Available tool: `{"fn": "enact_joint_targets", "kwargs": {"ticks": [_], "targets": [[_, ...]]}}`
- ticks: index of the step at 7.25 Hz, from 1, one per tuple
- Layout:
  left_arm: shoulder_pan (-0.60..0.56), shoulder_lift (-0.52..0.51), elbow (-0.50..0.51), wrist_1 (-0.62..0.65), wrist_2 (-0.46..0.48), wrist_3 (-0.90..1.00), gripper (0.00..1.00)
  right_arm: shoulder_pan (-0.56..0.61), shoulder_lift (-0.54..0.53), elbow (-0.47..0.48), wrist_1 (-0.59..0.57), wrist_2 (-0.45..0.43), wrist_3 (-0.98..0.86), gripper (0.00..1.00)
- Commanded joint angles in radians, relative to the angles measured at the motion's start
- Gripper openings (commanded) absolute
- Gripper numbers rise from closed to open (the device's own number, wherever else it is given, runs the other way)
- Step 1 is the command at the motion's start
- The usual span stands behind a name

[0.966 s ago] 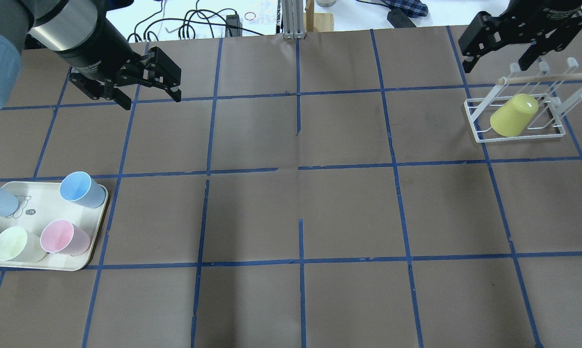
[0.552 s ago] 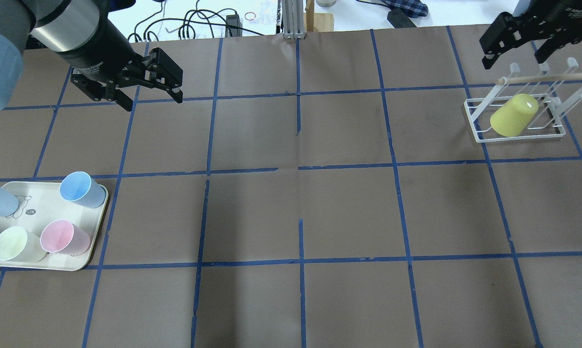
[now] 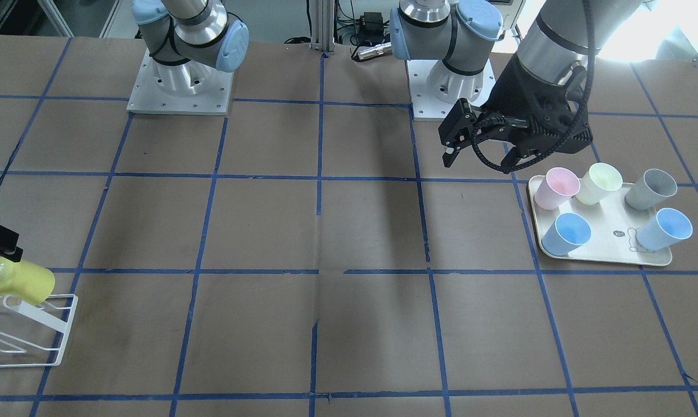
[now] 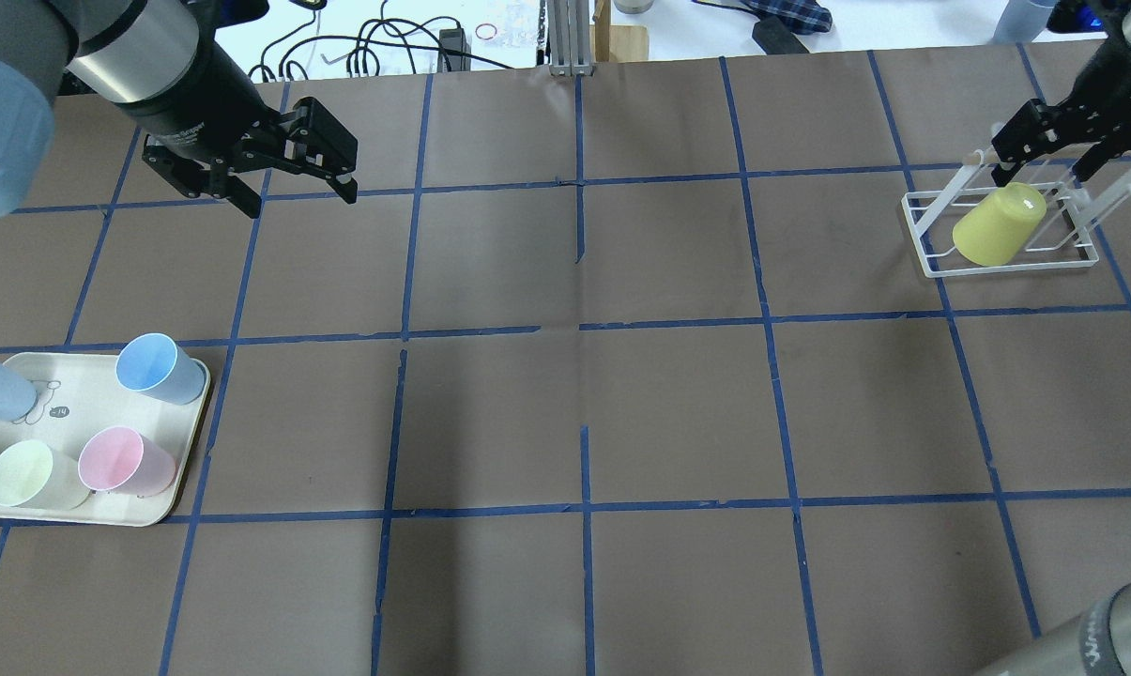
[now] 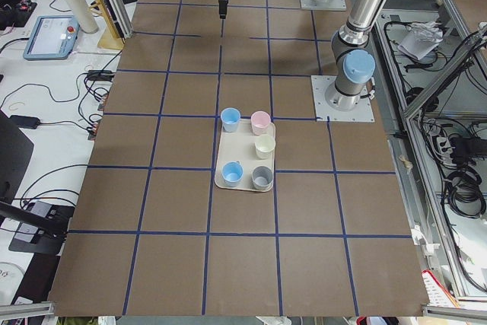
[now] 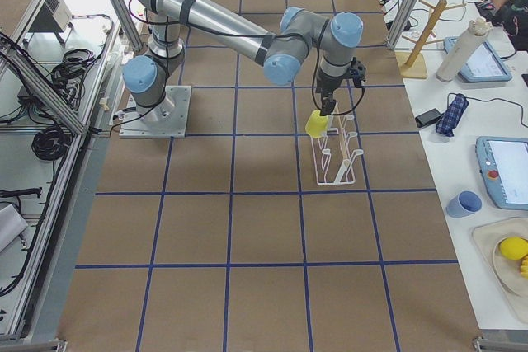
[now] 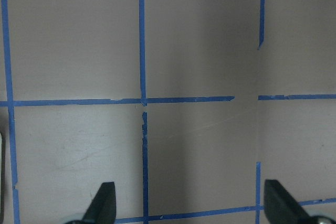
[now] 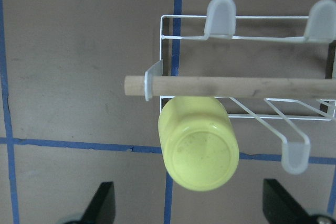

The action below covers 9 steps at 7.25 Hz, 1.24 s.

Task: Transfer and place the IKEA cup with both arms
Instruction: 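Move the right gripper down over the yellow cup in the wire rack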

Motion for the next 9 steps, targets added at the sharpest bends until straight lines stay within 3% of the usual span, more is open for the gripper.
{"fn": "enact_joint_targets", "kwargs": {"ticks": [1, 3, 4, 5, 6, 7, 9], "targets": [[0.001, -0.003, 0.0, 0.001, 0.0, 0.001, 1.0, -0.001, 0.051, 0.033, -0.06, -0.021, -0.001, 1.0], [0.003, -0.005, 0.0, 0.001, 0.0, 0.001, 1.0, -0.001, 0.074, 0.061, -0.113, -0.023, 0.0, 1.0], [0.003, -0.005, -0.006, 0.001, 0.0, 0.001, 1.0, -0.001, 0.074, 0.061, -0.117, -0.022, 0.002, 0.95], [0.003, 0.0, -0.023, 0.012, 0.0, 0.001, 1.0, -0.001, 0.074, 0.061, -0.115, -0.022, 0.001, 0.69], [0.003, 0.001, -0.026, 0.014, 0.0, 0.001, 1.0, -0.001, 0.072, 0.061, -0.115, -0.022, -0.001, 0.55], [0.003, 0.001, -0.028, 0.012, 0.0, 0.001, 1.0, -0.002, 0.069, 0.056, -0.112, -0.022, -0.001, 0.35], [0.003, 0.003, -0.028, 0.014, 0.0, 0.001, 1.0, -0.001, 0.046, 0.044, -0.104, -0.015, -0.006, 0.32]]}}
